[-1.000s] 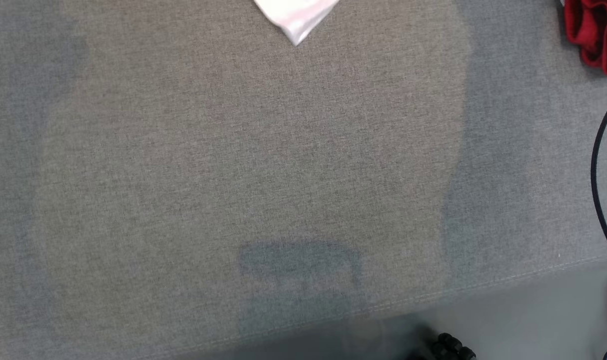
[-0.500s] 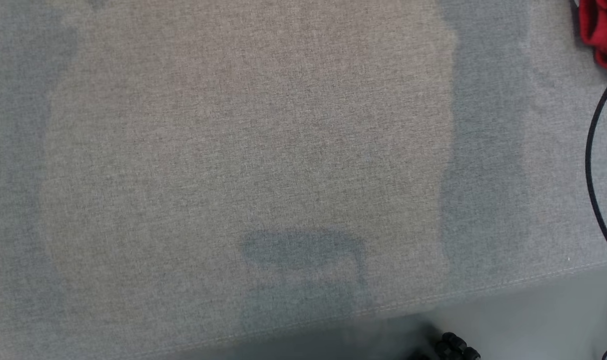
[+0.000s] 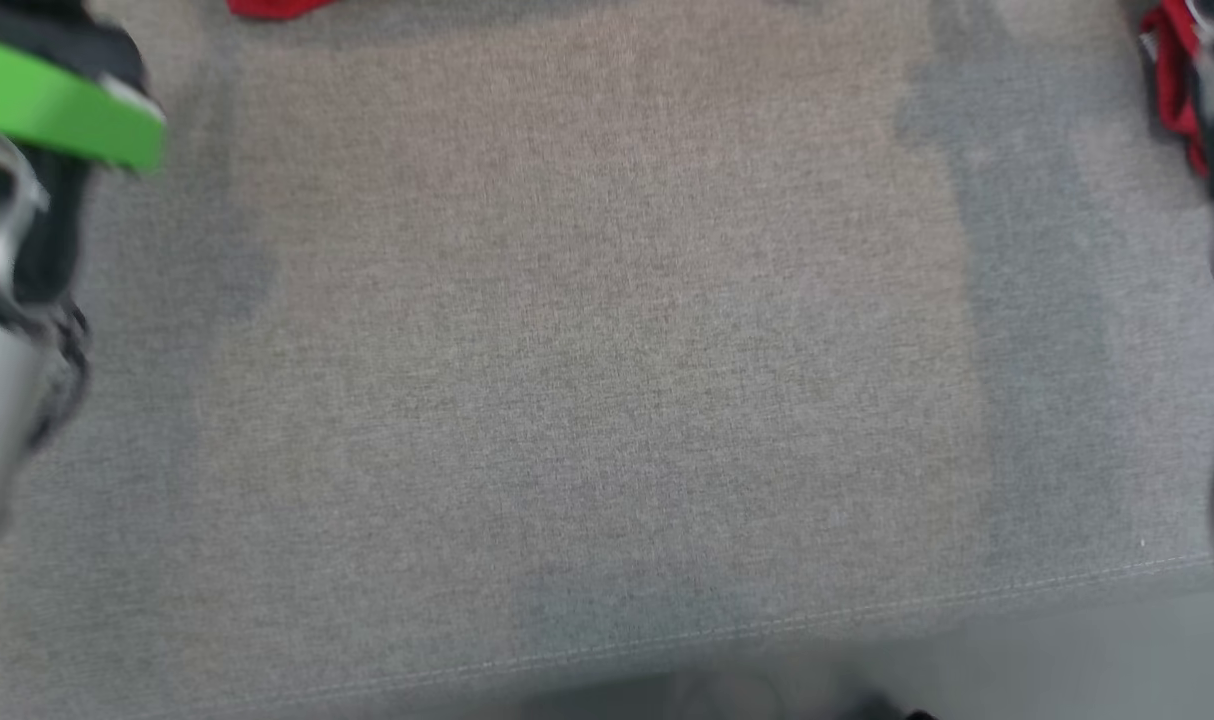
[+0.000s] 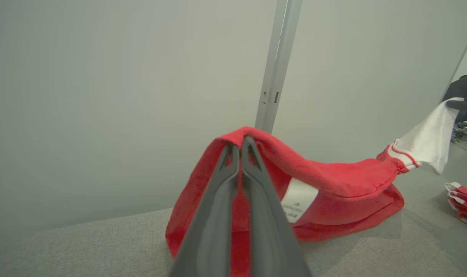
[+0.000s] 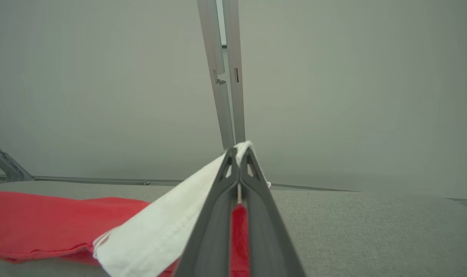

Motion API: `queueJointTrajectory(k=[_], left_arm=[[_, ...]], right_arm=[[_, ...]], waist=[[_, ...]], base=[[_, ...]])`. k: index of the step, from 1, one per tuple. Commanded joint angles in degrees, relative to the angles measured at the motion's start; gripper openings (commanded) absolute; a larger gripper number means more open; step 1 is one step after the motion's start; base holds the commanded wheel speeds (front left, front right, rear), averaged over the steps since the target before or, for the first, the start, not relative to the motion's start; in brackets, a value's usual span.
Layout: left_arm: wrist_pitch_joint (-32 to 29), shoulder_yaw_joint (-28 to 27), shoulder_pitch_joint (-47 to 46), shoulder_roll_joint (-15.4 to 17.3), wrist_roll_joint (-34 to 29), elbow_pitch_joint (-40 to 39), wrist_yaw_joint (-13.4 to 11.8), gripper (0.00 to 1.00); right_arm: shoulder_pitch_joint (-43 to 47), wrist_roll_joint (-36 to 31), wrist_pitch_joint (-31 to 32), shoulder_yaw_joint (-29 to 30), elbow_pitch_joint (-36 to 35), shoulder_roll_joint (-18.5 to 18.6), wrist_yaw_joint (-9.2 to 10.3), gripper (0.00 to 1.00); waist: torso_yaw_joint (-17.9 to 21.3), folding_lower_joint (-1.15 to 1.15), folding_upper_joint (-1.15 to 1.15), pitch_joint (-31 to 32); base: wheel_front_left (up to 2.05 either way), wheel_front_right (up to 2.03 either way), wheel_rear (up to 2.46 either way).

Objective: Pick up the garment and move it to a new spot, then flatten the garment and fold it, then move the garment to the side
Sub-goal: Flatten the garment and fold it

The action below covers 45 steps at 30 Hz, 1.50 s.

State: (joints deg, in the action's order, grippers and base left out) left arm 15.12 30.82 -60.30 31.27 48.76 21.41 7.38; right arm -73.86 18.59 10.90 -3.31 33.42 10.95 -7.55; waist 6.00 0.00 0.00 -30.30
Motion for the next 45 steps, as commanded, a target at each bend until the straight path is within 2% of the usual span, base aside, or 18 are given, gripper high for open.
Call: queueJointTrajectory(k=[1, 7, 11, 14, 18, 19, 24, 35, 39, 45], left_arm=[[0.0, 0.8, 3.9, -0.9, -0.9, 0.1, -0.2, 0.0], [-0.8, 4.4, 14.2, -2.0, -0.4, 1.3, -1.0, 0.0], [-2.4, 6.8, 20.4, -2.1, 0.4, 1.0, -2.0, 0.0], [-3.9, 8.4, 24.7, -1.6, 0.3, -0.3, -3.4, 0.0], [-5.3, 10.0, 30.4, -1.2, -0.1, -2.1, -7.3, 0.0], [-6.2, 11.2, 33.3, -1.4, -0.4, -3.1, -9.1, 0.0], [-7.0, 12.7, 39.3, -2.1, 0.5, -4.4, -12.1, 0.0], [-9.6, 14.9, 46.3, -2.2, 1.9, -5.6, -16.2, 0.0], [-11.1, 15.0, 48.0, -0.9, 2.1, -6.5, -18.1, 0.0], [-15.4, 16.0, 50.5, 3.1, 2.6, -9.3, -19.8, 0.0]], right_arm=[[5.2, 2.1, 3.5, 0.1, -3.2, 3.0, 0.12, 0.0], [23.2, 6.2, 19.7, 1.9, -15.1, 7.2, 0.09, 0.0], [34.2, 7.3, 29.5, 4.1, -22.2, 7.2, 0.07, 0.0], [41.8, 9.0, 34.1, 4.0, -28.2, 8.1, 0.09, 0.0], [50.6, 9.8, 36.9, 5.5, -32.3, 8.0, 0.08, 0.0], [54.5, 9.9, 37.8, 6.5, -33.1, 7.6, 0.07, 0.0], [62.6, 10.4, 40.8, 8.8, -34.0, 5.5, 0.07, 0.0], [74.0, 13.8, 49.5, 10.8, -38.6, 4.0, 0.08, 0.0], [77.3, 14.8, 52.0, 11.7, -40.2, 3.0, 0.07, 0.0], [81.4, 16.5, 56.4, 12.8, -42.9, 1.6, 0.07, 0.0]], waist=[[-1.6, 0.0, 0.0, 4.7], [-2.1, 0.0, 0.0, 10.9], [-2.4, 0.0, 0.0, 14.8], [-2.5, 0.0, 0.0, 17.2], [-3.1, 0.0, 0.0, 20.0], [-3.6, 0.0, 0.0, 21.1], [-4.7, 0.0, 0.0, 23.8], [-5.8, 0.0, 0.0, 26.8], [-6.0, 0.0, 0.0, 27.1], [-6.2, 0.0, 0.0, 27.1]], base=[[0.0, 0.0, 0.0], [0.0, 0.0, 0.0], [0.0, 0.0, 0.0], [0.0, 0.0, 0.0], [0.0, 0.0, 0.0], [0.0, 0.0, 0.0], [0.0, 0.0, 0.0], [0.0, 0.0, 0.0], [0.0, 0.0, 0.0], [0.0, 0.0, 0.0]])
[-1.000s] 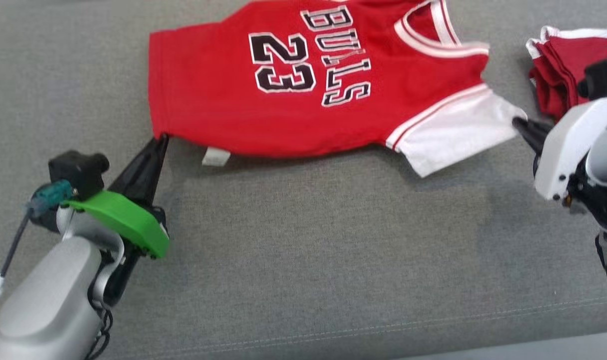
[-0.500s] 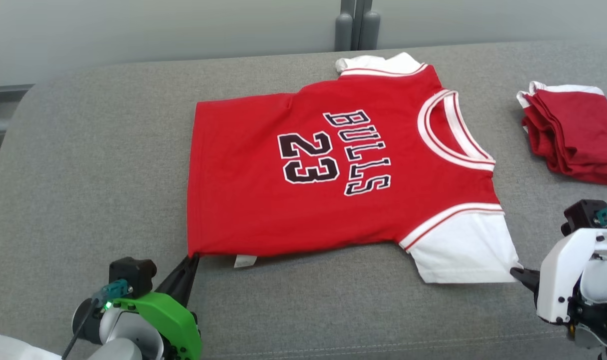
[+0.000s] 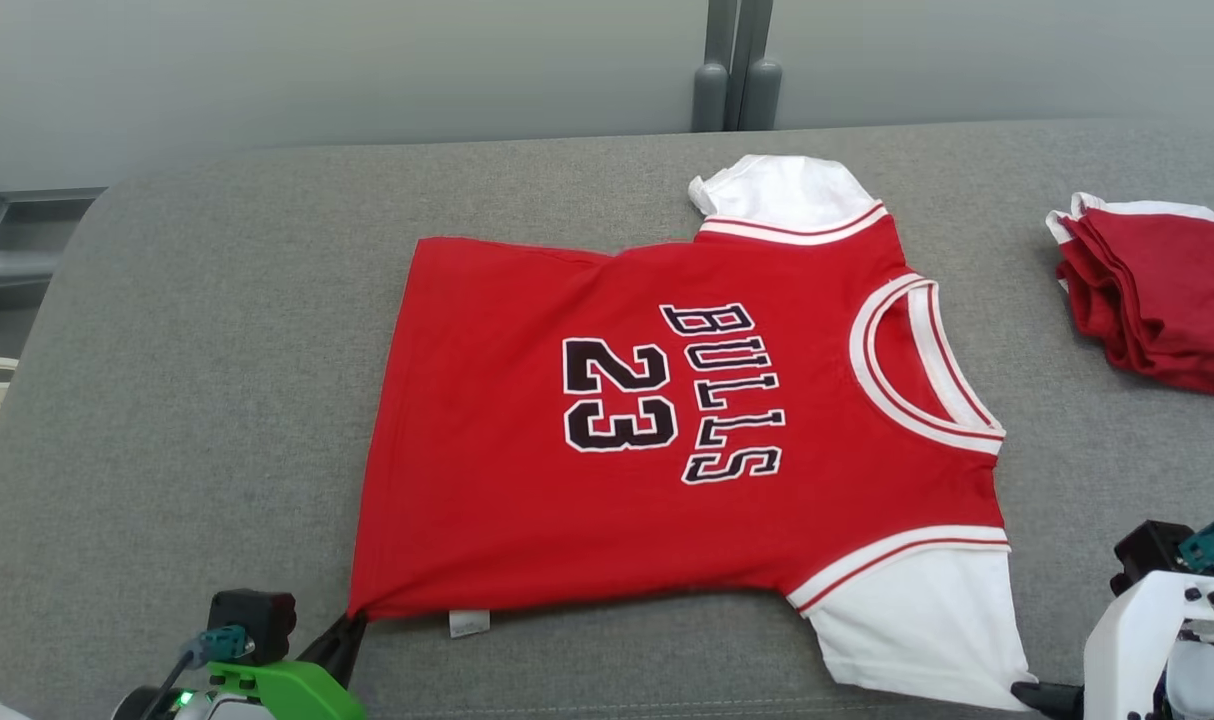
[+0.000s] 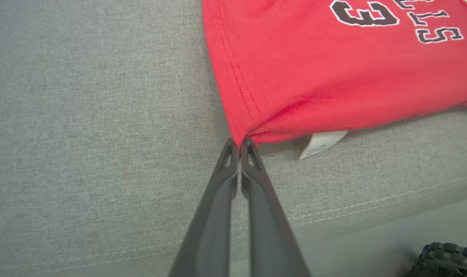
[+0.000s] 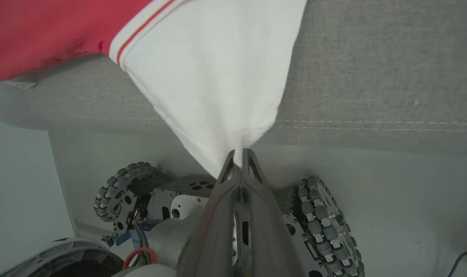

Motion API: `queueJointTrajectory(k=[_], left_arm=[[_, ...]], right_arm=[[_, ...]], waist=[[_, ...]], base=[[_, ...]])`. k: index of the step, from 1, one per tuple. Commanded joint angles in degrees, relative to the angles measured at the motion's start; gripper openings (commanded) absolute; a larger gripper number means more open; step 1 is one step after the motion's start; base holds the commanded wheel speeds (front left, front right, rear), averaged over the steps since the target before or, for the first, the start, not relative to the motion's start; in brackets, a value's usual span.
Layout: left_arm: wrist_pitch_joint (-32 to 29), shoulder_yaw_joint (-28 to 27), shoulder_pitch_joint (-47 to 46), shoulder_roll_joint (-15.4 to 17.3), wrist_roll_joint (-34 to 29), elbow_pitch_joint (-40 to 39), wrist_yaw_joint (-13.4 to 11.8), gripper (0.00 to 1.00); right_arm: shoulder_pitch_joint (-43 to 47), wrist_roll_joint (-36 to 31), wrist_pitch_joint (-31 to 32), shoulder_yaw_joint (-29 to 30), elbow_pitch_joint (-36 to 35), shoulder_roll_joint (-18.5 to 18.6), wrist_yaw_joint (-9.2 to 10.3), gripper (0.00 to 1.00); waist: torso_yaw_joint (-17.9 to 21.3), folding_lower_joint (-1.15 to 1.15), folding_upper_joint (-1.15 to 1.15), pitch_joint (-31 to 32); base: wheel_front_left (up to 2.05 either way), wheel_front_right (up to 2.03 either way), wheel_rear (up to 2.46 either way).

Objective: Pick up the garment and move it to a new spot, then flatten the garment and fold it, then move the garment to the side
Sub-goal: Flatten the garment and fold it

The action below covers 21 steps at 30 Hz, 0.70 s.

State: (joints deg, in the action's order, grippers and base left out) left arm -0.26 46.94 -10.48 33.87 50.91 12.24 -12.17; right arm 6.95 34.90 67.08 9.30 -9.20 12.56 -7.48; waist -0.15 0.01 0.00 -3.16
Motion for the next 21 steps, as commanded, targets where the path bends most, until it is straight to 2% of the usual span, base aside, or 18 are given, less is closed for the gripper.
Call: queueJointTrajectory(k=[1, 6, 11, 16, 21], left_arm=[[-0.7, 0.0, 1.0, 1.2, 0.5, -0.7, -0.6, 0.0], [-3.7, -0.4, 2.4, 3.4, 1.6, -4.7, -2.9, 0.0], [-6.6, -1.4, 0.4, 4.4, 2.3, -8.2, -5.0, 0.0], [-14.8, 0.5, -6.0, 4.6, 1.3, -8.7, -4.4, 0.0], [-26.9, 4.2, -15.0, 4.0, -0.1, -7.0, -2.9, 0.0]], right_arm=[[1.3, 0.2, 1.1, 0.2, -0.8, 0.1, -0.01, 0.0], [3.1, 1.1, 3.0, 1.1, -3.7, -1.0, -0.01, 0.0], [-1.0, 2.5, -1.7, 3.6, -5.7, -4.2, -0.01, 0.0], [-6.6, 2.0, -6.0, 5.6, -3.8, -6.3, -0.01, 0.0], [-12.8, 1.9, -8.4, 7.6, 0.1, -7.8, -0.01, 0.0]], waist=[[0.0, -0.01, 0.0, -0.1], [0.0, -0.01, 0.0, -0.3], [-0.1, -0.01, 0.0, -1.2], [-1.0, -0.01, 0.0, -2.3], [-2.0, -0.01, 0.0, -3.8]], base=[[0.0, 0.0, 0.0], [0.0, 0.0, 0.0], [0.0, 0.0, 0.0], [0.0, 0.0, 0.0], [0.0, 0.0, 0.0]])
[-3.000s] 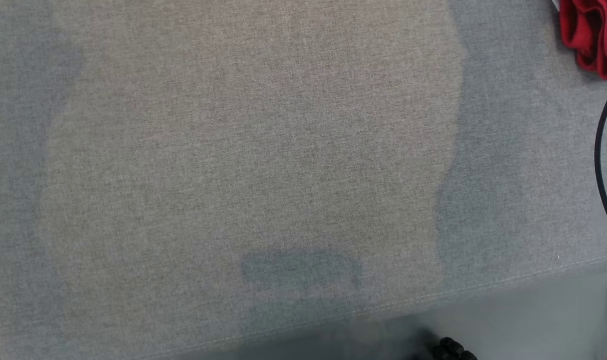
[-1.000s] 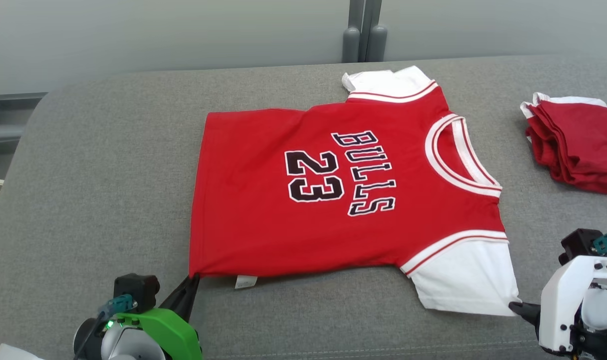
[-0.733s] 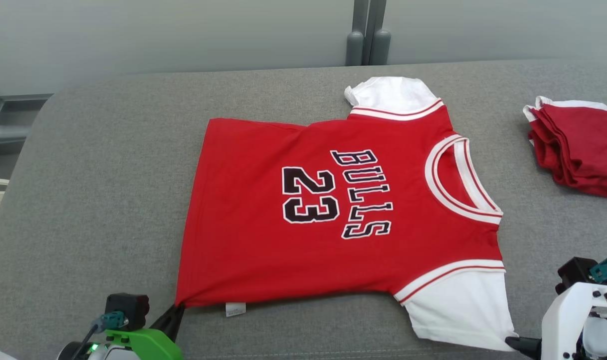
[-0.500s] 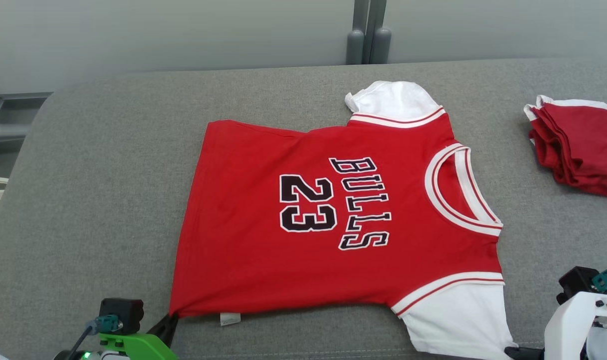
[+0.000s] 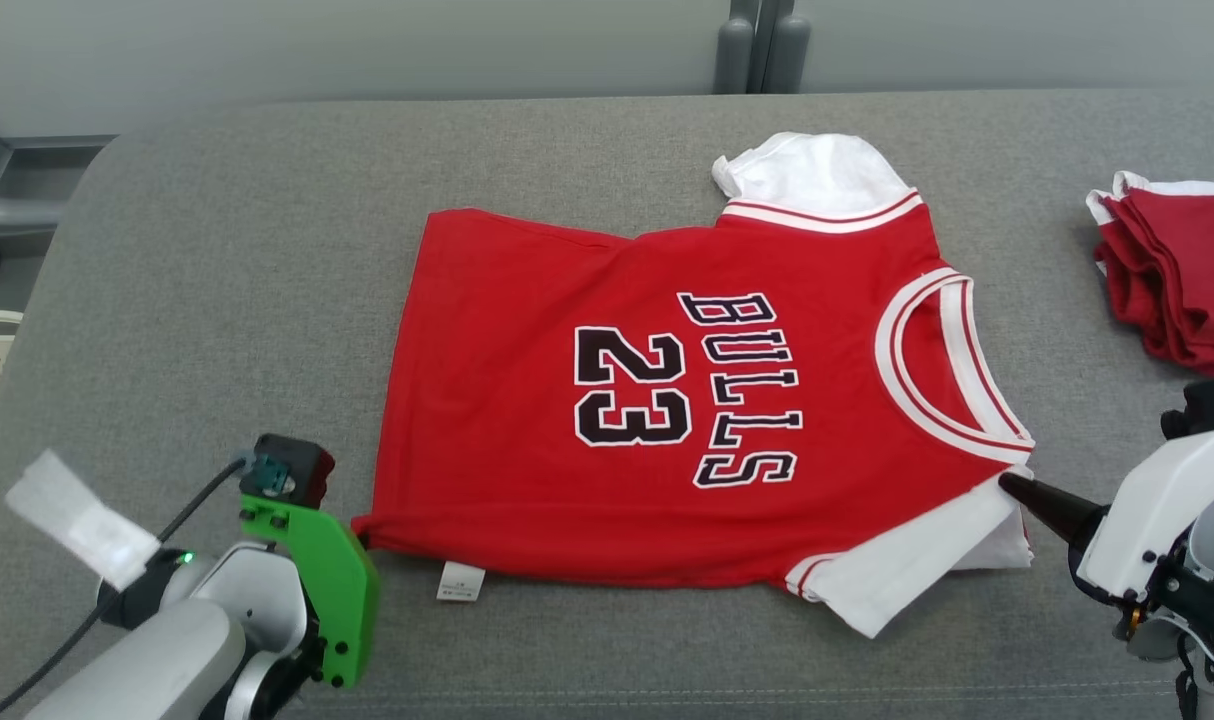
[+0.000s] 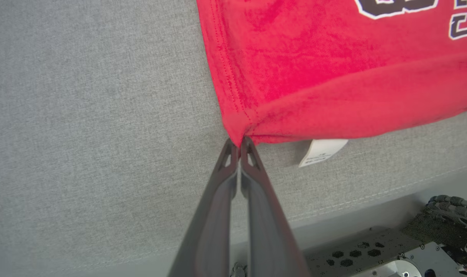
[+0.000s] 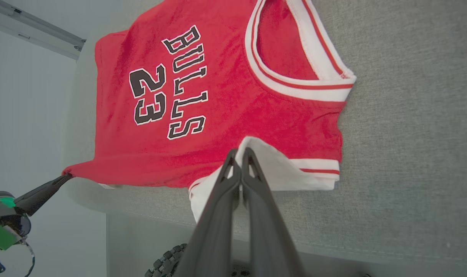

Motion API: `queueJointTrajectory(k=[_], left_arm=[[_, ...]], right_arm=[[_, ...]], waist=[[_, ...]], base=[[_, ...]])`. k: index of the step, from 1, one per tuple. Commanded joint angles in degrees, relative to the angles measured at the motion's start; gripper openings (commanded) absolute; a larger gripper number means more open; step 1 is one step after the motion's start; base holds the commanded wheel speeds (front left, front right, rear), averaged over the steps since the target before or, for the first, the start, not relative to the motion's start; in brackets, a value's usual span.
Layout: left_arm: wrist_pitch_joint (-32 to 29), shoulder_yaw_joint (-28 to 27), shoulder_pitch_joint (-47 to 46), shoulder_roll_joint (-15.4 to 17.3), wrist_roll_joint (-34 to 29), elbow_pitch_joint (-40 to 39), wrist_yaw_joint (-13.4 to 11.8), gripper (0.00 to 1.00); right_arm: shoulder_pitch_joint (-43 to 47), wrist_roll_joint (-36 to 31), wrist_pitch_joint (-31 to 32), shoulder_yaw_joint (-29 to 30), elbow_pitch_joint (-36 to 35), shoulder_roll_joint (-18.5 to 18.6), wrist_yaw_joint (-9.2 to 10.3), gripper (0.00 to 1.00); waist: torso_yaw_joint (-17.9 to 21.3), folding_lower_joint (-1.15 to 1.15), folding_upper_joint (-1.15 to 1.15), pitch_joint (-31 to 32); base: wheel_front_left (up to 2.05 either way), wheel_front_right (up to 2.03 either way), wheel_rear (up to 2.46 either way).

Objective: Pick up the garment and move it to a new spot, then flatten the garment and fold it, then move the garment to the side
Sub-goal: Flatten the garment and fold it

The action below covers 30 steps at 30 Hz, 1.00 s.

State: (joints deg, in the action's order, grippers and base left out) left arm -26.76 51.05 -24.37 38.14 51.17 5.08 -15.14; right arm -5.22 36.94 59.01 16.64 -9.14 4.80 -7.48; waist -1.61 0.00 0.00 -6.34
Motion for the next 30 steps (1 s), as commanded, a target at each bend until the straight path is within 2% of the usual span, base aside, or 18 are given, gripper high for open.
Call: queueJointTrajectory(k=[1, 4, 10, 17, 30], left_arm=[[-2.9, 0.8, -2.9, -0.6, -0.4, 0.5, 0.5, 0.0], [-9.2, 2.4, -7.8, -1.2, -1.0, 1.8, 1.4, 0.0], [-14.7, 2.9, -14.1, -3.4, -1.0, 4.5, 1.9, 0.0], [-17.6, 3.0, -19.8, -6.0, -1.6, 9.6, 2.4, 0.0], [-19.7, 4.4, -27.2, -9.2, -3.3, 17.2, 5.3, 0.0]], right_arm=[[-1.8, -0.4, -0.5, 0.5, 0.9, -0.2, -0.01, 0.0], [-5.5, -0.9, -1.7, 1.1, 2.6, -0.5, -0.01, 0.0], [-11.0, -2.6, -5.8, 1.5, 5.5, -0.8, -0.01, 0.0], [-16.5, -5.8, -14.0, -1.4, 10.3, 1.0, -0.01, 0.0], [-24.5, -7.2, -30.9, -12.6, 20.7, 8.3, 0.0, 0.0]], waist=[[-0.7, 0.0, 0.0, -0.9], [-1.0, 0.0, 0.0, -2.0], [-1.4, 0.0, 0.0, -3.5], [-1.3, 0.0, 0.0, -5.7], [-0.2, 0.0, 0.0, -9.8]], base=[[0.0, 0.0, 0.0], [0.0, 0.0, 0.0], [0.0, 0.0, 0.0], [0.0, 0.0, 0.0], [0.0, 0.0, 0.0]])
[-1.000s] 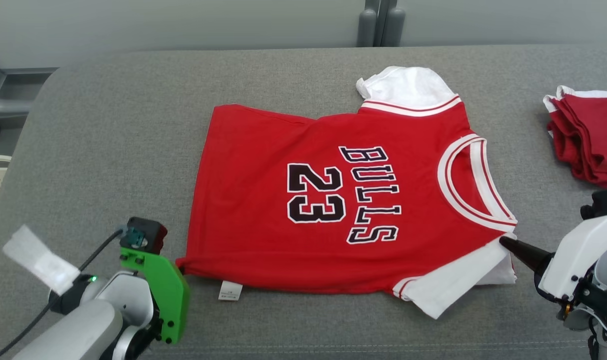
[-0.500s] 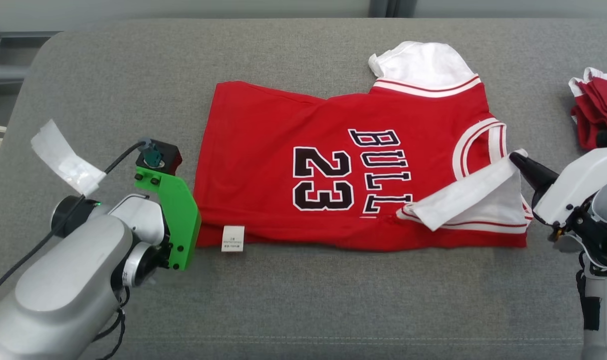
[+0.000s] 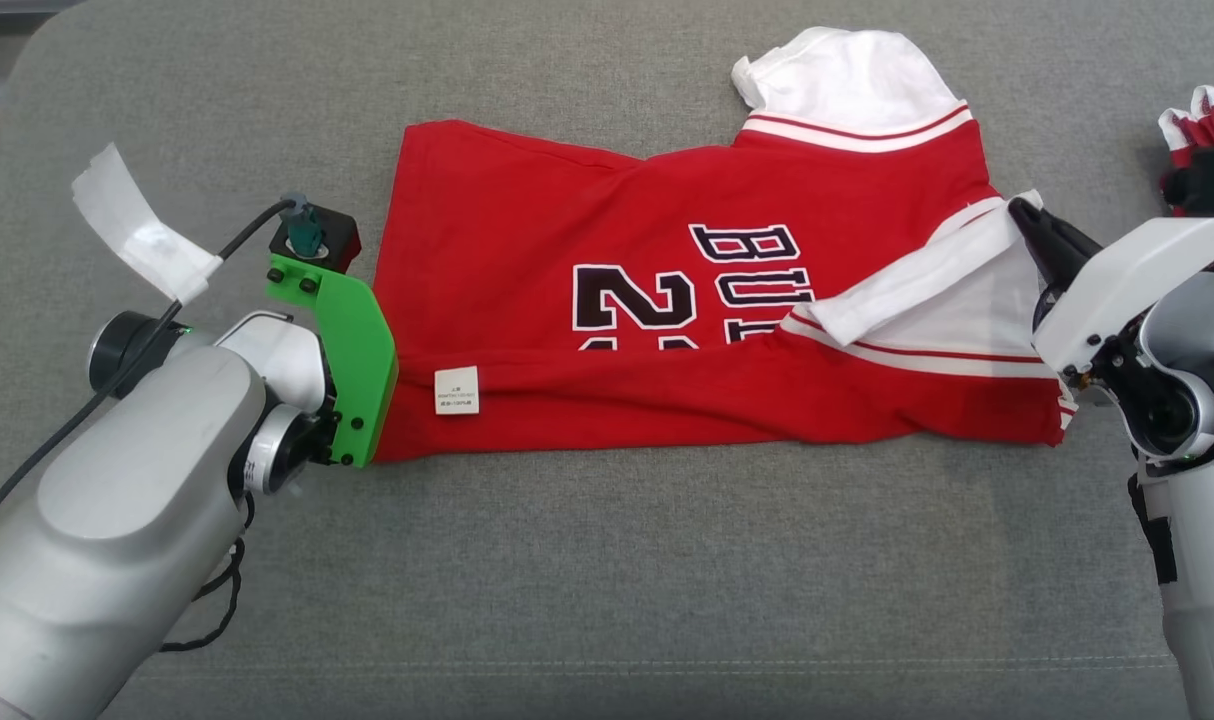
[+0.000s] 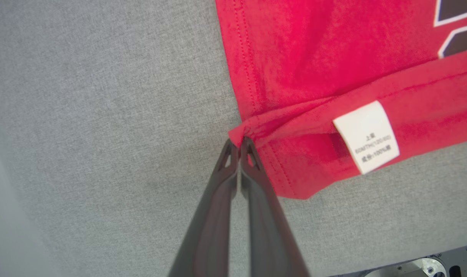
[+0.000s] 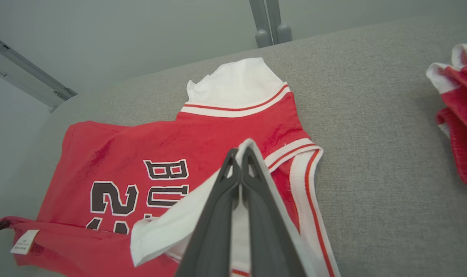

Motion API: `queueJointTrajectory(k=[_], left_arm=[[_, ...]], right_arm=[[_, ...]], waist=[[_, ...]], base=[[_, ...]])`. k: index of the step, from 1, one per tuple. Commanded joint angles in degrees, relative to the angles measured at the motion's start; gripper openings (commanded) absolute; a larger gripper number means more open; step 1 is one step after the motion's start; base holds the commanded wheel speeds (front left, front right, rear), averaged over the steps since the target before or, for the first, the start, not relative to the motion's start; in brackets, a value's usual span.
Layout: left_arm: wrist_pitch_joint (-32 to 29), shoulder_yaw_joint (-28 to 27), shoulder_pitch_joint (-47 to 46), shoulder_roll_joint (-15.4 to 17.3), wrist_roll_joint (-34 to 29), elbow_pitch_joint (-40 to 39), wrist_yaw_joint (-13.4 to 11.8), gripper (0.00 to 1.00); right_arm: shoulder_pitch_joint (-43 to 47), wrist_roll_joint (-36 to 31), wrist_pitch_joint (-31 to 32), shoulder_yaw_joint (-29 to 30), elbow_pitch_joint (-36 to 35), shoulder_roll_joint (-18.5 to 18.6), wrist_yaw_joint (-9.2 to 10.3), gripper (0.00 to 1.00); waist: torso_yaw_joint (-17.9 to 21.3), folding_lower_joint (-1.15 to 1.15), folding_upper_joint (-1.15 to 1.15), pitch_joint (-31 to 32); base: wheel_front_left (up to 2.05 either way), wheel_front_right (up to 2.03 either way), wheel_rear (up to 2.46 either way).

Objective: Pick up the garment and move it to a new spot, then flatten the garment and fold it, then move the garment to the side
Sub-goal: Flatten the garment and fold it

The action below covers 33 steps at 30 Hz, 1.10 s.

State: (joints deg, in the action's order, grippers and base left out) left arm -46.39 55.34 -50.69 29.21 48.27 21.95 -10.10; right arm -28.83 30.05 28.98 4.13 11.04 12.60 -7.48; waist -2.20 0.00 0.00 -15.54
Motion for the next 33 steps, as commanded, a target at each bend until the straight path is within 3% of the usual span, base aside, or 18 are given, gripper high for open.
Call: queueJointTrajectory(k=[1, 9, 10, 11, 12, 19, 23, 29, 33], left_arm=[[0.1, 0.1, -1.3, -0.5, -0.5, 0.6, 0.5, 0.0], [2.2, 0.0, -3.0, -1.7, -1.1, 2.9, 1.5, 0.0], [3.3, -0.1, -3.4, -1.8, -1.6, 3.1, 1.3, 0.05], [4.9, -0.2, -3.8, -1.9, -2.2, 3.1, 1.5, 0.48], [5.8, -0.3, -3.7, -2.1, -2.4, 3.5, 1.5, 1.0], [11.1, -1.3, -1.7, -2.9, -2.3, 4.6, 0.9, 1.0], [16.5, -2.8, 2.2, -2.9, -1.7, 2.8, -1.0, 1.0], [28.6, -5.6, 12.1, -3.2, -1.6, -2.4, -6.8, 1.0], [37.5, -9.3, 19.5, -5.3, 0.1, -5.6, -11.4, 1.0]], right_arm=[[-1.7, -0.2, -1.6, -0.5, 1.6, 0.6, 0.0, 0.0], [-7.6, -0.6, -7.0, -4.6, 8.9, 2.1, 0.0, 0.02], [-8.2, -0.5, -7.6, -5.4, 9.4, 2.3, -0.01, 0.63], [-8.7, -0.3, -8.1, -6.0, 10.1, 2.5, 0.0, 1.0], [-9.1, -0.1, -8.8, -6.4, 10.7, 2.6, 0.0, 1.0], [-10.0, -0.1, -15.5, -9.1, 11.8, 4.8, 0.0, 1.0], [-6.8, -1.2, -18.9, -8.9, 10.9, 6.2, 0.0, 1.0], [2.3, -3.7, -20.1, -5.6, 6.1, 7.5, 0.0, 1.0], [9.4, -3.2, -18.5, 0.0, 2.9, 4.2, -0.01, 1.0]], waist=[[0.4, 0.0, 0.0, -0.8], [0.4, 0.0, 0.0, -2.1], [0.3, 0.0, 0.0, -2.2], [0.2, 0.0, 0.0, -2.3], [0.1, 0.0, 0.0, -2.3], [-0.9, 0.0, 0.0, -1.5], [-1.6, 0.0, 0.0, 0.0], [-1.9, 0.0, 0.0, 2.8], [-1.9, 0.0, 0.0, 4.4]], base=[[0.0, 0.0, 0.0], [0.0, 0.0, 0.0], [0.0, 0.0, 0.0], [0.0, 0.0, 0.0], [0.0, 0.0, 0.0], [0.0, 0.0, 0.0], [0.0, 0.0, 0.0], [0.0, 0.0, 0.0], [0.0, 0.0, 0.0]])
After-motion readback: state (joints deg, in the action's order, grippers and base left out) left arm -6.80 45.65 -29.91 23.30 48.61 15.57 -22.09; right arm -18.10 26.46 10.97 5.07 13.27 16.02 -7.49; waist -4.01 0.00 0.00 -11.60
